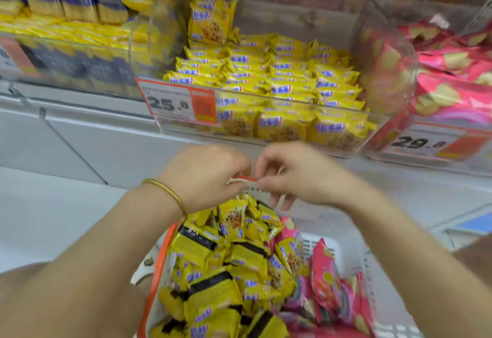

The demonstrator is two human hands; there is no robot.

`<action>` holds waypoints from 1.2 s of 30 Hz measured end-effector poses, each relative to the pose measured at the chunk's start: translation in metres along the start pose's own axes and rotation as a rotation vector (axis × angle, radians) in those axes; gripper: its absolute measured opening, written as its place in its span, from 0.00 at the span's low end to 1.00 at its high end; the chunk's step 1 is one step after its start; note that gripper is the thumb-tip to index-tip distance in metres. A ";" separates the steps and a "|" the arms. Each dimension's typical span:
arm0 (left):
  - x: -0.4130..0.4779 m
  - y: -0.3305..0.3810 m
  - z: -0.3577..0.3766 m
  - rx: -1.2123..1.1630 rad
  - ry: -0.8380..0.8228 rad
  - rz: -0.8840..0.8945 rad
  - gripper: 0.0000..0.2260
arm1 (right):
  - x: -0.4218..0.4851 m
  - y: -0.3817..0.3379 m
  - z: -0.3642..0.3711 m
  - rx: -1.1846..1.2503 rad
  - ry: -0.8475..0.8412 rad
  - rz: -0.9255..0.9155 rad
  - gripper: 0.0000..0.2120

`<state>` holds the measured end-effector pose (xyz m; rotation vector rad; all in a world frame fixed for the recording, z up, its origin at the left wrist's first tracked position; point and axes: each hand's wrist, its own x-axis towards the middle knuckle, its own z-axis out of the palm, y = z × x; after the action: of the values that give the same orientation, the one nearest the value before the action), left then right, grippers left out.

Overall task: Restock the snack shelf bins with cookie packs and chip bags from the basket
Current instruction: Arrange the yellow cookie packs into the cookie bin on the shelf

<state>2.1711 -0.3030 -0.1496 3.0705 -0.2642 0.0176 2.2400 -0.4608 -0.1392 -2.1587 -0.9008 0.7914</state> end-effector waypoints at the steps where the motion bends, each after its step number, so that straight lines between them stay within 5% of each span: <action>1: 0.002 0.000 0.003 0.001 -0.061 -0.032 0.12 | 0.011 0.019 0.017 -0.076 -0.045 0.085 0.03; 7: 0.016 -0.006 0.007 -0.069 -0.144 -0.084 0.10 | 0.077 0.097 0.105 -0.393 0.038 0.176 0.19; 12: 0.018 -0.012 0.010 -0.064 -0.168 -0.096 0.11 | 0.074 0.100 0.119 -0.432 0.162 0.198 0.11; 16: 0.016 -0.016 0.011 -0.083 -0.208 -0.128 0.12 | 0.058 0.106 0.090 -0.103 0.176 0.167 0.20; 20: 0.016 -0.010 0.013 -0.301 -0.277 -0.180 0.20 | 0.020 0.085 0.049 0.583 0.201 0.159 0.12; 24: 0.018 -0.002 0.001 -0.540 -0.314 -0.164 0.18 | -0.008 0.058 0.023 0.805 0.122 0.115 0.09; 28: 0.009 -0.004 -0.036 -0.899 -0.099 -0.097 0.10 | -0.022 0.016 -0.008 0.591 0.050 0.002 0.17; 32: 0.008 -0.011 -0.058 -1.197 0.422 -0.125 0.12 | -0.020 -0.041 -0.052 0.347 0.256 -0.179 0.19; 34: 0.012 -0.024 -0.057 -1.048 0.710 -0.202 0.10 | -0.001 -0.061 -0.074 0.217 0.423 -0.236 0.19; 36: 0.015 -0.038 -0.051 -0.667 0.782 -0.273 0.13 | 0.035 -0.073 -0.089 0.135 0.545 -0.235 0.15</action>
<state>2.1918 -0.2646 -0.1004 2.1955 0.1664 0.8833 2.2982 -0.4237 -0.0401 -1.9541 -0.7634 0.1259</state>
